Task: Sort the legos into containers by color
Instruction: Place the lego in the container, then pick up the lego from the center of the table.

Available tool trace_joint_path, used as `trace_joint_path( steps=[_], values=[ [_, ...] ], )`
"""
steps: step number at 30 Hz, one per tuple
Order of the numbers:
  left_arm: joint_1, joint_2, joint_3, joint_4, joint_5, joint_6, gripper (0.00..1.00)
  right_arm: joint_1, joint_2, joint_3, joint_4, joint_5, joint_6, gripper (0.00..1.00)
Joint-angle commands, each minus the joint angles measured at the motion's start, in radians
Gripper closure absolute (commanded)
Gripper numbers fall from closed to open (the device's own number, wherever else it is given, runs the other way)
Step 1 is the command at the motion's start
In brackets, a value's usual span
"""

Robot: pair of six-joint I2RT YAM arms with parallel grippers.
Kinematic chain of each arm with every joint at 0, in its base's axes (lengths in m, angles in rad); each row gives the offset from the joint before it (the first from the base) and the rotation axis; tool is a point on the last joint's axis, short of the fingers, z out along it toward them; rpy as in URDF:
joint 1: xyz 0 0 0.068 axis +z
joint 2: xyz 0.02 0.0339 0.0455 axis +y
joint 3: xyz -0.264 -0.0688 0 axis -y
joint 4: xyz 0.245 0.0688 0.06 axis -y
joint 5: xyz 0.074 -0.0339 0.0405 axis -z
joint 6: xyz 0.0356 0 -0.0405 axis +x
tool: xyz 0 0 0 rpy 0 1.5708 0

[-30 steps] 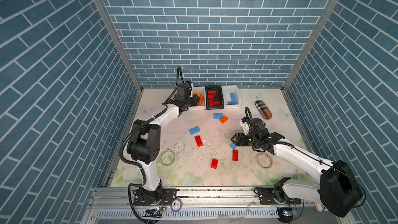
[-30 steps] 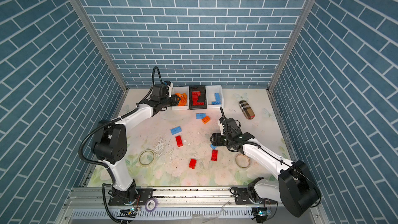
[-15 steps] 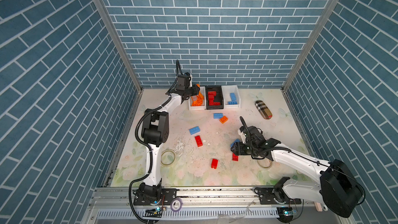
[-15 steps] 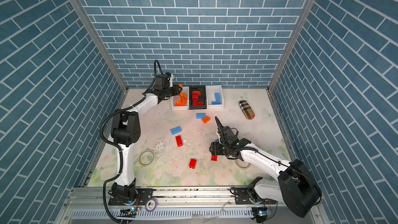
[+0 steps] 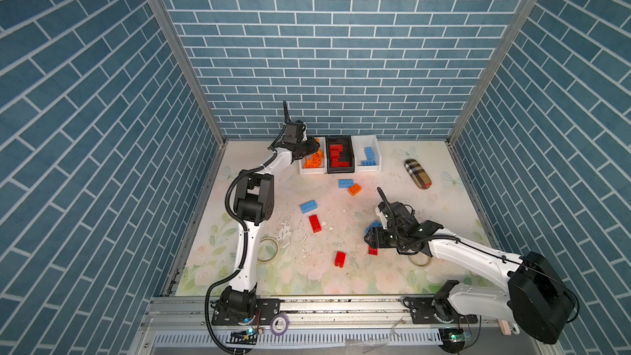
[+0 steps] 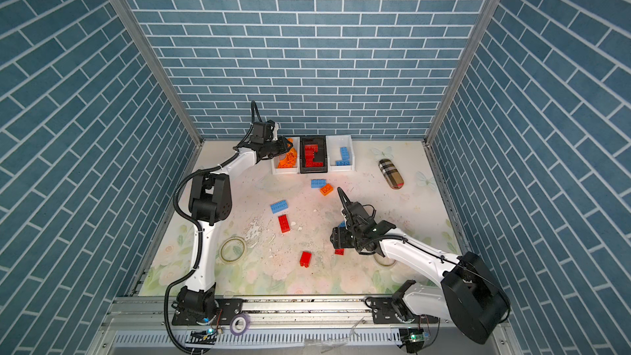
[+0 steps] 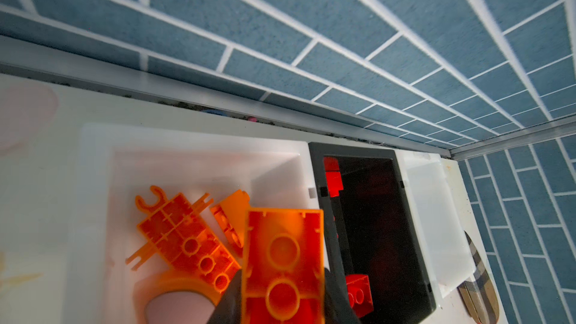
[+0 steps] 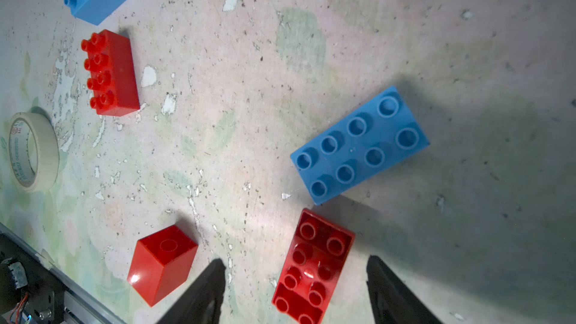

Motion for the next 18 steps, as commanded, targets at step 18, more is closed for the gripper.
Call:
trace_joint_path(
  steps=[18],
  values=[
    [0.005,-0.003,0.04,-0.059,0.018,0.002,0.49,0.121,0.127,0.02,-0.067,0.111,0.099,0.25]
  ],
)
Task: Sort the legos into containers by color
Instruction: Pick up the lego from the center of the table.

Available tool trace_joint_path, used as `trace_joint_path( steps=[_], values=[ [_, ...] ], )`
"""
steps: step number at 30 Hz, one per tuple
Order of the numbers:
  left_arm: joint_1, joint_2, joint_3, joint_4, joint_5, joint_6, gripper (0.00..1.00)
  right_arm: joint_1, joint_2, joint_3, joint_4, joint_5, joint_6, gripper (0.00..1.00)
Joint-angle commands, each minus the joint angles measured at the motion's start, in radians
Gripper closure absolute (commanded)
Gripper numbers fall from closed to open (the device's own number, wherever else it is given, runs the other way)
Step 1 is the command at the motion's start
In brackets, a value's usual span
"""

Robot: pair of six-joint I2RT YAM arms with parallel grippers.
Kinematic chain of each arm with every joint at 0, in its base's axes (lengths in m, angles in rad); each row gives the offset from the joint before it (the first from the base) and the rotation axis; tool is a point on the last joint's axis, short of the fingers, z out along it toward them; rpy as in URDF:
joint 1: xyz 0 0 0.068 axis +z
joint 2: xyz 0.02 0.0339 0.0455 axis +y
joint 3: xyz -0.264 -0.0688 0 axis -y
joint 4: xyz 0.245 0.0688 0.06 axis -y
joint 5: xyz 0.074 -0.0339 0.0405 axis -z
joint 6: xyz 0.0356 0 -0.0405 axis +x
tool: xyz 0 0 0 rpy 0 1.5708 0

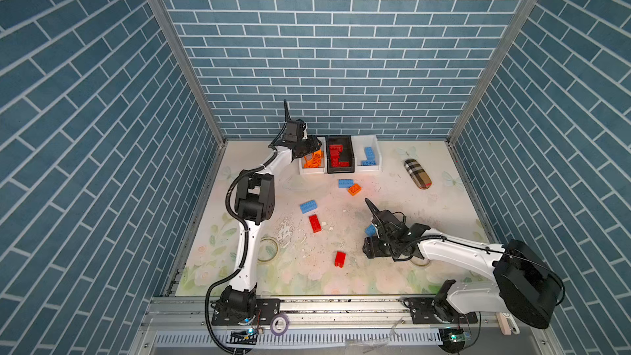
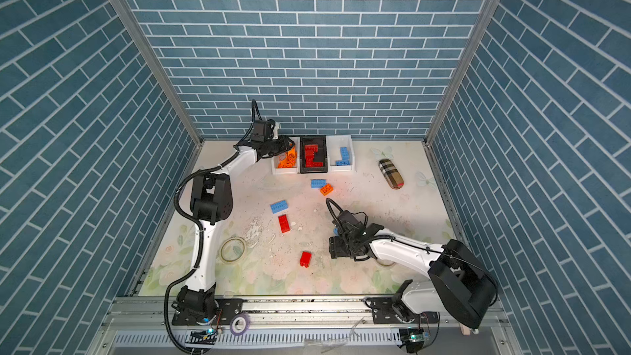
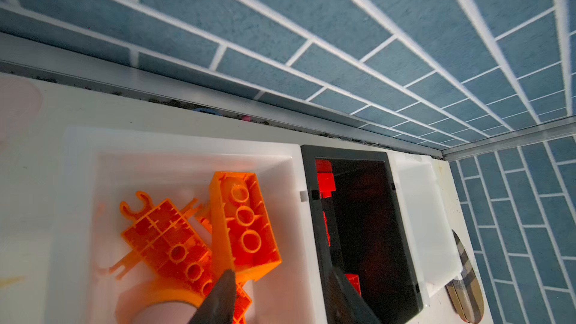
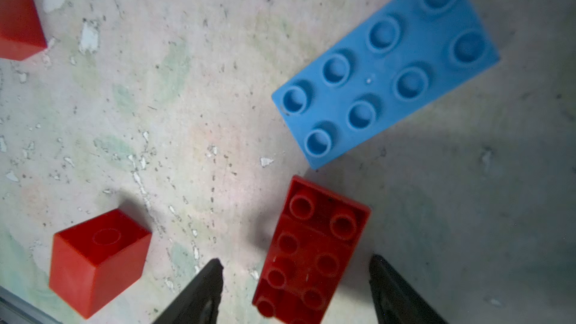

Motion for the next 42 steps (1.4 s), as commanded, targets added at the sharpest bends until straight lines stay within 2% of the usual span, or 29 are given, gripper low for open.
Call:
trace_joint_path(
  steps=[1,10,19,29,36,42],
  values=[
    [0.004,-0.022,0.001,-0.017,0.004,0.017,0.49,0.014,0.027,0.017,-0.035,0.037,0.042,0.25],
    [0.002,-0.142,-0.09,0.041,0.03,0.041,0.47,0.033,0.047,0.033,-0.052,0.072,0.072,0.29],
    [-0.016,-0.265,-0.218,0.106,0.019,0.067,0.47,0.066,0.102,0.069,-0.078,0.132,0.081,0.42],
    [-0.038,-0.377,-0.352,0.137,-0.019,0.11,0.47,0.072,0.056,0.06,-0.071,0.18,0.111,0.61],
    [-0.054,-0.49,-0.537,0.236,-0.005,0.091,0.47,0.06,-0.023,0.056,-0.063,0.18,0.109,0.67],
    [-0.06,-0.577,-0.655,0.242,-0.001,0.106,0.47,-0.049,-0.126,0.054,-0.001,0.06,0.061,0.69]
  ],
)
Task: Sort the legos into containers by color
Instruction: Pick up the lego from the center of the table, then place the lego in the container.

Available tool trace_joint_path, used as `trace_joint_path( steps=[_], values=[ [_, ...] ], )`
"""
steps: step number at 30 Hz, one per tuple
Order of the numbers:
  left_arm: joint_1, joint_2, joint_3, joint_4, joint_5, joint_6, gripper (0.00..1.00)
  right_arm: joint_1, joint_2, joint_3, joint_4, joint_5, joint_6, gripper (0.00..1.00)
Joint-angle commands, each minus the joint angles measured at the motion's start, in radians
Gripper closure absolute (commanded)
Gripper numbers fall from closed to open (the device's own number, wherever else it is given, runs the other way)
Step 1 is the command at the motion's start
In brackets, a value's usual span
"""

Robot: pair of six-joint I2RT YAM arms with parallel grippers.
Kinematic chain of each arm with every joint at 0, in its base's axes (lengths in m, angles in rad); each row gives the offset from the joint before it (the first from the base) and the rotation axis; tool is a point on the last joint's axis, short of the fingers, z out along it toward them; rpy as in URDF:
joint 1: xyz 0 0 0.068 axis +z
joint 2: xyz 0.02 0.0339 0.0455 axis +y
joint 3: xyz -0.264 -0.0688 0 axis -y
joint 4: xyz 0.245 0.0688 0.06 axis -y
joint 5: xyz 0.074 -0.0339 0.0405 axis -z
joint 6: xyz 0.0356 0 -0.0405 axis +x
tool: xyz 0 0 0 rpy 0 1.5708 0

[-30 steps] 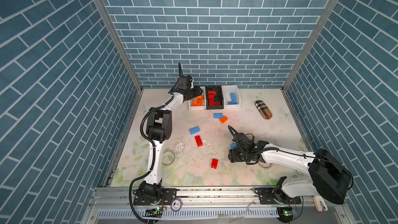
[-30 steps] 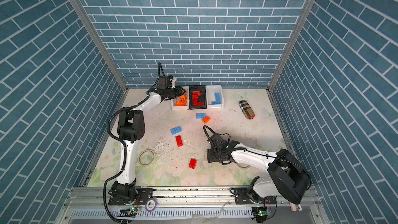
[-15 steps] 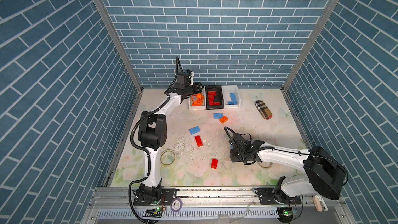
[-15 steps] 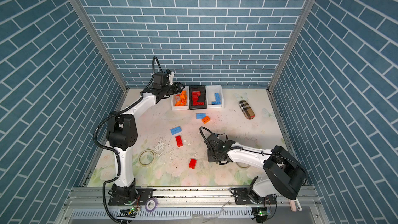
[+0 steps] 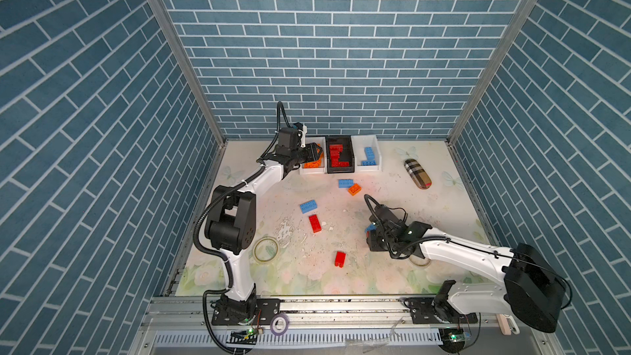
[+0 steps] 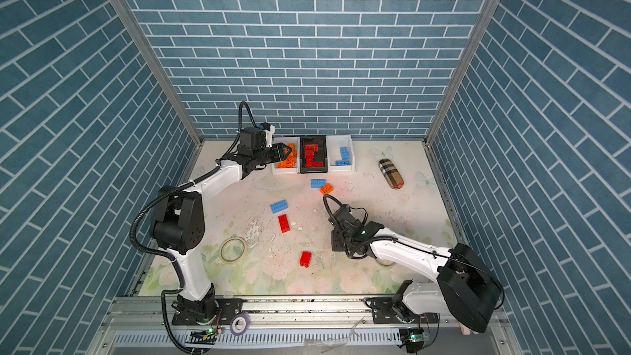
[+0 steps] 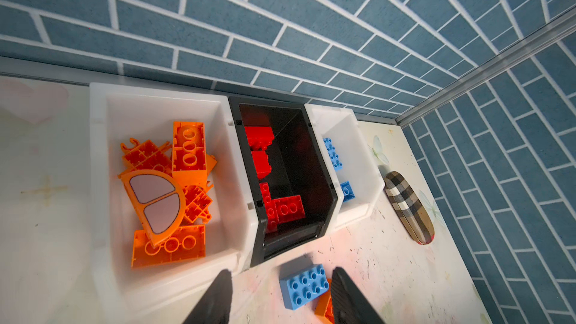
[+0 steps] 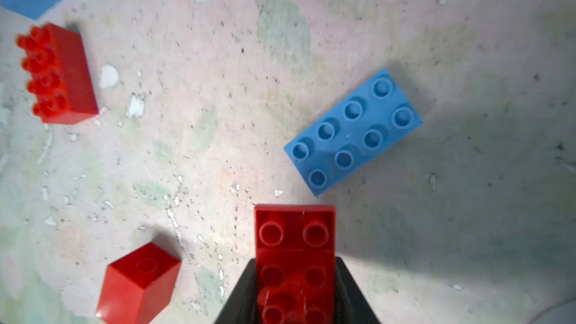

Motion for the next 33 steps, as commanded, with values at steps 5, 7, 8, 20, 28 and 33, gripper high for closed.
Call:
trace_joint_path(
  steps=[5,7,8,20,28,33],
  values=[
    [-0.015,-0.145,-0.147,0.041,-0.022,0.055,0.47,-0.147,-0.1,0.007,0.102,-0.158,-0.066,0.7],
    [-0.023,-0.175,-0.185,0.036,-0.046,0.076,0.47,-0.183,-0.103,0.021,0.128,-0.195,-0.09,0.7],
    [-0.026,-0.192,-0.201,0.025,-0.058,0.088,0.47,-0.204,-0.101,0.029,0.147,-0.22,-0.1,0.7],
    [-0.066,-0.348,-0.394,-0.055,-0.157,0.134,0.43,-0.389,0.066,0.115,0.507,-0.521,-0.032,0.7],
    [-0.1,-0.46,-0.539,-0.022,-0.128,0.081,0.41,-0.43,0.274,0.235,0.751,-0.62,0.011,0.71],
    [-0.152,-0.525,-0.598,-0.033,-0.19,0.052,0.37,-0.461,0.439,0.344,0.896,-0.712,0.072,0.71]
  ],
)
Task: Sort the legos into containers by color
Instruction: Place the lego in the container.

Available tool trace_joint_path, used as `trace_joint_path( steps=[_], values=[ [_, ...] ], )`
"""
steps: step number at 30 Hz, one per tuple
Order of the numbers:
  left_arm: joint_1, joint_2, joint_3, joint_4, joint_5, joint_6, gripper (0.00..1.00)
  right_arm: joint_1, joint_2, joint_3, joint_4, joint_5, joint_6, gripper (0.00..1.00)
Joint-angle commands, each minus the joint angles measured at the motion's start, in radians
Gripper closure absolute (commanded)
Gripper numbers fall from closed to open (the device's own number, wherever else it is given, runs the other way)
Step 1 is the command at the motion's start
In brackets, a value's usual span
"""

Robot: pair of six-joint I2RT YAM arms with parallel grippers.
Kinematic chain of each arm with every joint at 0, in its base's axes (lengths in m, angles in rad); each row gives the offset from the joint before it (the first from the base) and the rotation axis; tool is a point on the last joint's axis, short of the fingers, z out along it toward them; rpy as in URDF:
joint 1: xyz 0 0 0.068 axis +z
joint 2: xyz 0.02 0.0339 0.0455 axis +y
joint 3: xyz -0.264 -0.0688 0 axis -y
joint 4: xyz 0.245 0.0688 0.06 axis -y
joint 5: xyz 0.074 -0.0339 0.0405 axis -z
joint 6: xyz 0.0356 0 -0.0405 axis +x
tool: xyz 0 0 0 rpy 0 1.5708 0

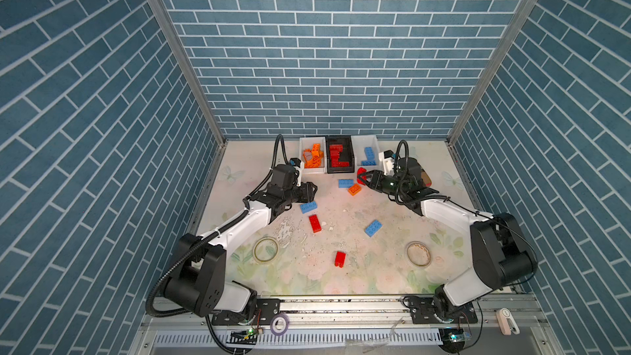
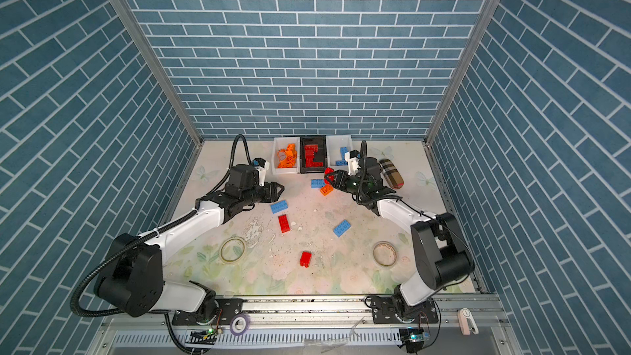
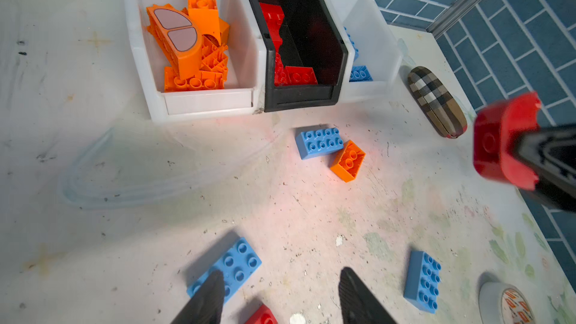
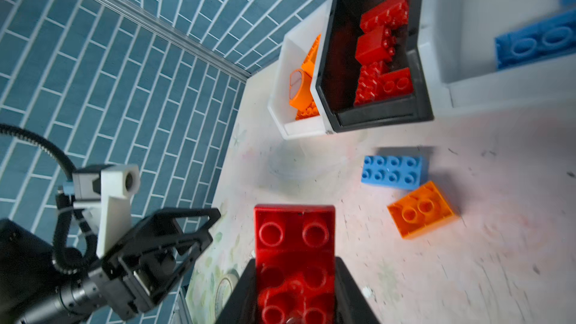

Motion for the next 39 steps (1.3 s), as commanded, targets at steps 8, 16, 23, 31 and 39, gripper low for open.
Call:
trace_joint_path(
  steps=[8,16,23,31,39],
  values=[
    [-0.066,-0.121,-0.11,0.006,-0.095,-0.115,0.32,-0.02,0.312,0.282,0.245,-0.114,0.077,0.71],
    [-0.09,-0.163,-0.156,-0.015,-0.169,-0.183,0.31,-0.03,0.515,0.483,0.269,-0.093,0.092,0.71],
    [-0.109,-0.178,-0.175,-0.052,-0.3,-0.271,0.3,-0.038,0.633,0.612,0.209,-0.061,0.069,0.69],
    [-0.119,-0.137,-0.167,-0.061,-0.331,-0.316,0.28,-0.049,0.734,0.771,0.041,-0.032,-0.008,0.63],
    [-0.137,-0.094,-0.144,-0.079,-0.379,-0.354,0.24,-0.051,0.761,0.818,-0.035,-0.022,-0.049,0.47]
  ],
)
